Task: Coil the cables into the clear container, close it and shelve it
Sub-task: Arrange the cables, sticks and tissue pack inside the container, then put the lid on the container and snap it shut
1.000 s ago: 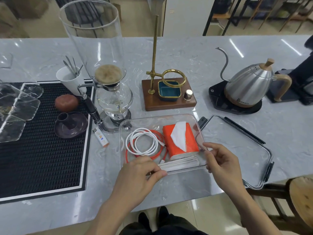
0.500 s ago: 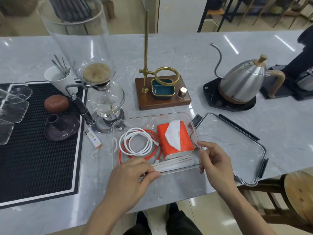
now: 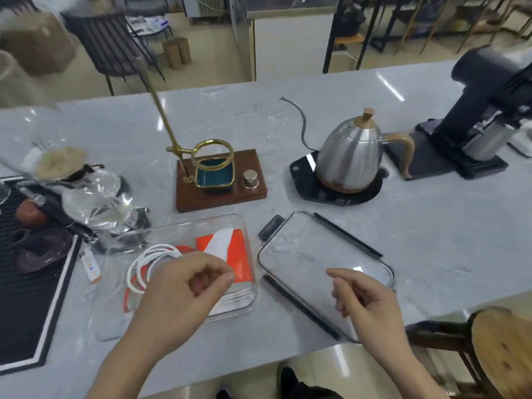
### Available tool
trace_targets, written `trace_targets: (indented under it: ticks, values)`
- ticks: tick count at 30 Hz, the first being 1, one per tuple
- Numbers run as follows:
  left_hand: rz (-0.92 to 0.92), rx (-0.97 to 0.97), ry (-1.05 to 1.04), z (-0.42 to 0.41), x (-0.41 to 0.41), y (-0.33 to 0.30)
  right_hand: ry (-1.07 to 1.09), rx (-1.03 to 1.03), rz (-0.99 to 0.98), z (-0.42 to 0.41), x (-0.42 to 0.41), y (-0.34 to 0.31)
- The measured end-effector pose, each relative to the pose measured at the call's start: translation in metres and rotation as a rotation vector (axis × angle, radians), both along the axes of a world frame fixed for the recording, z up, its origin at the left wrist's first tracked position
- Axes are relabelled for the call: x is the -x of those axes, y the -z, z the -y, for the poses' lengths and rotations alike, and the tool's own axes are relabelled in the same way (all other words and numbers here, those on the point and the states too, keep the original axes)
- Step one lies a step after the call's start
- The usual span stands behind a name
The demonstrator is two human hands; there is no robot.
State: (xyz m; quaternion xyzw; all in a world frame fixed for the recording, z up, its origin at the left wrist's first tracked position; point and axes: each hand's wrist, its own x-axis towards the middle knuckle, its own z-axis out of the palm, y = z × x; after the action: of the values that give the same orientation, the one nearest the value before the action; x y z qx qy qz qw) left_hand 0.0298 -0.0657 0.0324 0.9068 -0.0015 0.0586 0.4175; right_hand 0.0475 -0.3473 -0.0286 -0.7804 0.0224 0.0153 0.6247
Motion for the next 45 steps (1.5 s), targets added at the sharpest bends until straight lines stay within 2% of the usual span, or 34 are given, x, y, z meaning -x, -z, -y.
trace_targets:
  ticks: [4, 7, 12, 15, 18, 25, 32, 45]
  values:
    - [-0.012, 0.033, -0.008, 0.050, -0.045, -0.003, 0.122, 0.032, 0.014, 0.055, -0.007, 0.000]
    - [-0.081, -0.026, -0.002, 0.077, -0.077, 0.004, 0.189, 0.121, 0.008, 0.084, -0.009, 0.005]
    - [-0.299, -0.314, 0.005, 0.107, -0.126, 0.027, 0.311, 0.208, -0.072, 0.113, -0.011, 0.019]
    - [-0.378, -0.509, 0.026, 0.118, -0.150, 0.049, 0.288, 0.305, -0.174, 0.121, -0.012, 0.027]
    - [-0.475, -0.594, -0.021, 0.124, -0.164, 0.067, 0.222, 0.363, -0.287, 0.121, -0.014, 0.031]
    - [-0.495, -0.655, -0.130, 0.135, -0.170, 0.080, 0.057, 0.403, -0.418, 0.111, -0.026, 0.025]
    - [-0.393, -0.675, -0.177, 0.132, -0.170, 0.084, -0.033, 0.556, -0.446, 0.109, -0.041, 0.020]
    - [-0.368, -0.563, -0.149, 0.138, -0.170, 0.096, 0.008, 0.580, -0.443, 0.111, -0.039, 0.024]
